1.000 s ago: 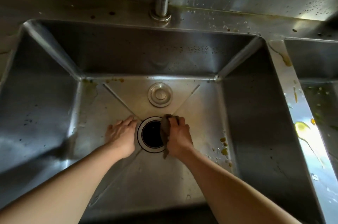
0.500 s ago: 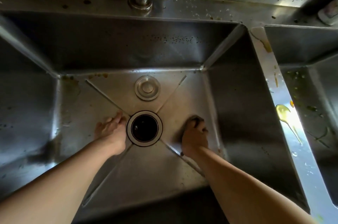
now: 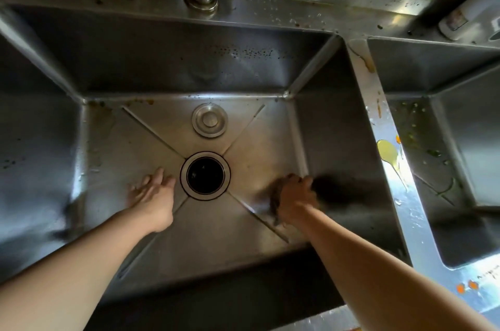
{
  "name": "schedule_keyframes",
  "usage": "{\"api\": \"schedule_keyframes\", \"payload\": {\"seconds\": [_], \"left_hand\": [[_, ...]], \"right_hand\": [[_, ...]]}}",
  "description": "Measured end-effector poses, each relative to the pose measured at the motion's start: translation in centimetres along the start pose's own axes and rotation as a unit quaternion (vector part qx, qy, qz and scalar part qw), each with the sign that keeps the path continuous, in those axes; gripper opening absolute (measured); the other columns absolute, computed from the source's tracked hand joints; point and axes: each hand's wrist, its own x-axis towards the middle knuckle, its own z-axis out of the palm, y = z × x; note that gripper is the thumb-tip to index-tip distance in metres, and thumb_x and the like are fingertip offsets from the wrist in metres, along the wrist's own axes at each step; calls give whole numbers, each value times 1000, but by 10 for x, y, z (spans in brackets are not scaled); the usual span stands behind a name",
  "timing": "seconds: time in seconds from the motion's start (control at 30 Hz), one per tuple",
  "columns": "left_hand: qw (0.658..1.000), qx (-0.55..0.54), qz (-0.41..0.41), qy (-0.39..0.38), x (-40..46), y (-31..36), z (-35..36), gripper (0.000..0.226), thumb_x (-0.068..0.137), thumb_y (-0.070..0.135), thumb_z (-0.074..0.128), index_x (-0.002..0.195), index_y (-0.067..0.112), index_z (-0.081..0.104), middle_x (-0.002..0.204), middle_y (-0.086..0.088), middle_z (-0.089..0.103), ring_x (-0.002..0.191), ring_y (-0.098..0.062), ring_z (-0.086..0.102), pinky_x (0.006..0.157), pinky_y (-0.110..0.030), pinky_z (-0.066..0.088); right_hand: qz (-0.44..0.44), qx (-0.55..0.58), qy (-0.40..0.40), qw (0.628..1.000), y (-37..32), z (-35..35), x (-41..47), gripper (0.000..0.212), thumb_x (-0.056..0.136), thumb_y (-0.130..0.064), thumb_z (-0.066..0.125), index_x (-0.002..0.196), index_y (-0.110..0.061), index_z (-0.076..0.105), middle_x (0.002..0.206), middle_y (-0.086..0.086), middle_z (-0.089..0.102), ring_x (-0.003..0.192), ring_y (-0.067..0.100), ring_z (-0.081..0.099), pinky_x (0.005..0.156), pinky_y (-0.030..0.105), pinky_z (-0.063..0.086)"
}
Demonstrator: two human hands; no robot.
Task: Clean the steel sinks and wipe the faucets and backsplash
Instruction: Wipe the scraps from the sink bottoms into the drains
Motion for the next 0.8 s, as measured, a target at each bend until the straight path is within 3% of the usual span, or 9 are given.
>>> {"api": "schedule_keyframes", "payload": {"seconds": [0.1,0.17,0.23,0.27,0.33,0.43,0.53,0.67,0.8], "left_hand": [[999,19,-20,-47,-8,7,8,76,82,10,55,149,19,20,158,-8,-1,141,-29,20,115,-45,21],[997,33,-22,-61,-8,10,9,79,81,9,55,150,18,16,158,-10,-6,142,-29,16,116,-44,21],[997,46,-22,-66,-7,13,9,82,82,10,55,151,18,11,158,-11,-9,144,-29,13,116,-43,19],[996,49,-24,-66,-6,13,9,83,83,11,56,151,18,10,158,-11,-9,144,-29,12,116,-43,19],[996,60,-24,-65,-5,14,8,84,84,12,57,151,17,9,158,-12,-8,144,-29,12,117,-42,19],[996,61,-22,-69,-5,13,8,80,86,12,55,152,18,8,159,-13,-8,144,-30,11,117,-42,17],[997,44,-18,-68,1,12,9,70,92,15,47,151,19,10,159,-11,-6,145,-29,12,117,-43,16],[998,1,-28,-63,3,6,10,64,94,21,41,151,20,11,159,-9,3,142,-28,20,116,-43,21],[998,-5,0,-65,-11,-3,6,69,87,8,45,148,26,19,156,-8,3,141,-30,21,112,-44,26]], "right_hand": [[18,-98,-74,992,37,3,-6,50,93,-18,50,139,-3,35,145,20,26,132,36,34,103,40,35],[48,-135,-137,980,36,18,-7,67,93,-23,51,147,0,17,150,24,15,135,40,26,106,42,31],[59,-148,-160,974,26,30,-6,84,90,-29,55,148,5,3,152,27,9,136,45,22,106,45,31],[68,-109,-157,979,17,34,-6,85,88,-28,57,148,3,5,151,25,13,135,43,24,105,43,33],[63,-1,-130,990,-4,37,-4,75,88,-22,58,146,-5,15,146,21,22,131,38,33,102,40,36],[56,72,-89,992,-50,40,-3,70,85,-18,62,141,-13,20,138,15,21,121,38,41,98,38,44],[-30,122,-61,990,-90,40,3,65,84,-12,61,136,-10,23,135,14,23,118,38,42,94,37,42],[-124,137,-74,980,-97,22,7,62,84,-10,61,136,-5,27,134,19,28,114,42,48,87,39,45],[-125,57,-71,988,-57,-8,11,55,86,-17,59,134,-9,32,132,18,34,116,40,48,89,37,44]]}}
